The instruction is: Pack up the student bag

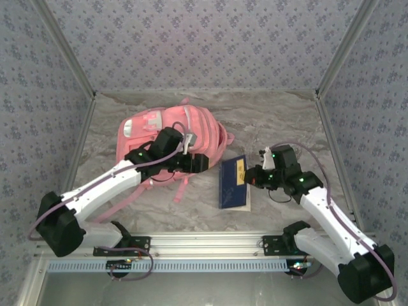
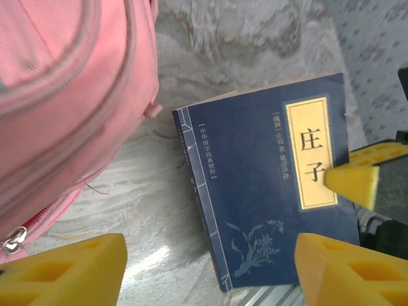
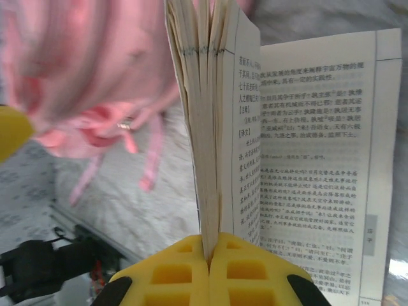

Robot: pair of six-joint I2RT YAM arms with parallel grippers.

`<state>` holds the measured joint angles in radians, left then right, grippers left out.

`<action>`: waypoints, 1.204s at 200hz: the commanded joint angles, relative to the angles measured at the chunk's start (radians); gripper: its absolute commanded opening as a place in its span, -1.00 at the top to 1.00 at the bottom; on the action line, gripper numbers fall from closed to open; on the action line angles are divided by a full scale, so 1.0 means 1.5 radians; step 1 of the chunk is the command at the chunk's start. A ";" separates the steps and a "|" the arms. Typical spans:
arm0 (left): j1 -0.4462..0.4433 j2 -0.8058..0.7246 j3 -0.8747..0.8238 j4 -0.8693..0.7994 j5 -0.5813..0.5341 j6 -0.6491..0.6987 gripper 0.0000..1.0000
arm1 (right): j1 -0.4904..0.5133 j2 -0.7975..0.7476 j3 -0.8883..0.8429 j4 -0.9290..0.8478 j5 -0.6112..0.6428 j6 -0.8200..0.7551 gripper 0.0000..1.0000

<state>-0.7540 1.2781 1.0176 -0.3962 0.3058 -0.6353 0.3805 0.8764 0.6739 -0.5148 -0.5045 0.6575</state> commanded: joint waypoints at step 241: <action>0.046 -0.057 -0.069 0.451 0.322 -0.164 0.60 | -0.021 -0.032 0.032 0.413 -0.212 0.122 1.00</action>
<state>-0.6838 1.2163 0.9245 0.1875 0.7444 -0.8791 0.3527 0.8303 0.7029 0.1009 -0.8368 0.8711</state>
